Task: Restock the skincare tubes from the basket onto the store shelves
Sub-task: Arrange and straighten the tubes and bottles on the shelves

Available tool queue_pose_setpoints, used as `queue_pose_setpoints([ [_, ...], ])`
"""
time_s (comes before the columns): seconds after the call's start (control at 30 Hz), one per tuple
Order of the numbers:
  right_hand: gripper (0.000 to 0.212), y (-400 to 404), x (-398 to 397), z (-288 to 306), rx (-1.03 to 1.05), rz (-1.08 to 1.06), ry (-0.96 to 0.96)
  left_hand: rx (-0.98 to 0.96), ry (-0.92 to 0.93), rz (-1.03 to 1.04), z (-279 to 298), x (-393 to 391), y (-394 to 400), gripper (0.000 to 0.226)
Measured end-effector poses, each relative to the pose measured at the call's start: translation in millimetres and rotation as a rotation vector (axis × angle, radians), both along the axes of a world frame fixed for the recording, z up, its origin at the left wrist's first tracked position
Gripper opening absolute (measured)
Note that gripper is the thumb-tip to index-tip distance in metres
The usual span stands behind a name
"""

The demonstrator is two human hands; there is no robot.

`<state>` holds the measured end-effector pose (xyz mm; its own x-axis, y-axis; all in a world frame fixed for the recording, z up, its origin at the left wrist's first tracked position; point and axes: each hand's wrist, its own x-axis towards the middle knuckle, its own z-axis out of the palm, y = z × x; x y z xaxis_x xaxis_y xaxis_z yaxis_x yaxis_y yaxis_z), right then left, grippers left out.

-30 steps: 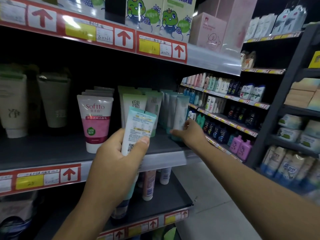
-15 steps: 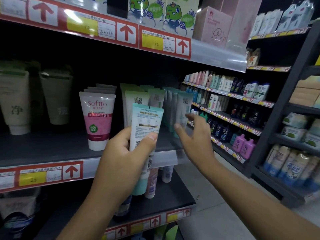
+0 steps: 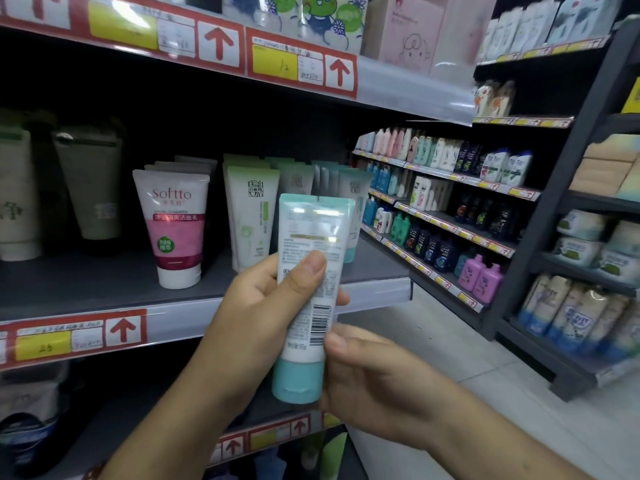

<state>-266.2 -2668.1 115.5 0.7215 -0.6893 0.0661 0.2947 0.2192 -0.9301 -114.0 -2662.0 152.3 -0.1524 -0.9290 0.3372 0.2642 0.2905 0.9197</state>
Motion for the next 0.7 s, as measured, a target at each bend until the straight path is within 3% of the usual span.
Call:
queue_pose_setpoints([
  [0.1, 0.058, -7.1, -4.9, 7.7, -0.099, -0.029, 0.057, 0.022, -0.021, 0.051, -2.2, 3.8, 1.3, 0.034],
  [0.17, 0.058, -15.5, -14.7, 17.2, -0.185, -0.134, 0.181, -0.004, -0.142, 0.119, -3.8, 12.5, 3.3, 0.033],
  [0.27, 0.051, -31.3, -32.5, 34.2, -0.277, -0.326, 0.293, -0.052, -0.546, 0.221, -11.1, 35.3, 4.2, 0.033],
  [0.37, 0.037, -54.0, -43.8, 44.3, -0.37, -0.621, 0.358, -0.019, -0.929, 0.197, -21.7, 53.5, 1.8, 0.023],
  [0.5, 0.035, -87.3, -42.9, 39.2, -0.562, -0.98, 0.547, -0.093, -1.295, 0.203, -34.2, 57.3, 1.4, 0.027],
  [0.7, 0.043, -113.4, -37.0, 21.7, -0.564, -1.183, 0.738, -0.141, -1.398, 0.179, -44.9, 51.8, -8.0, 0.037],
])
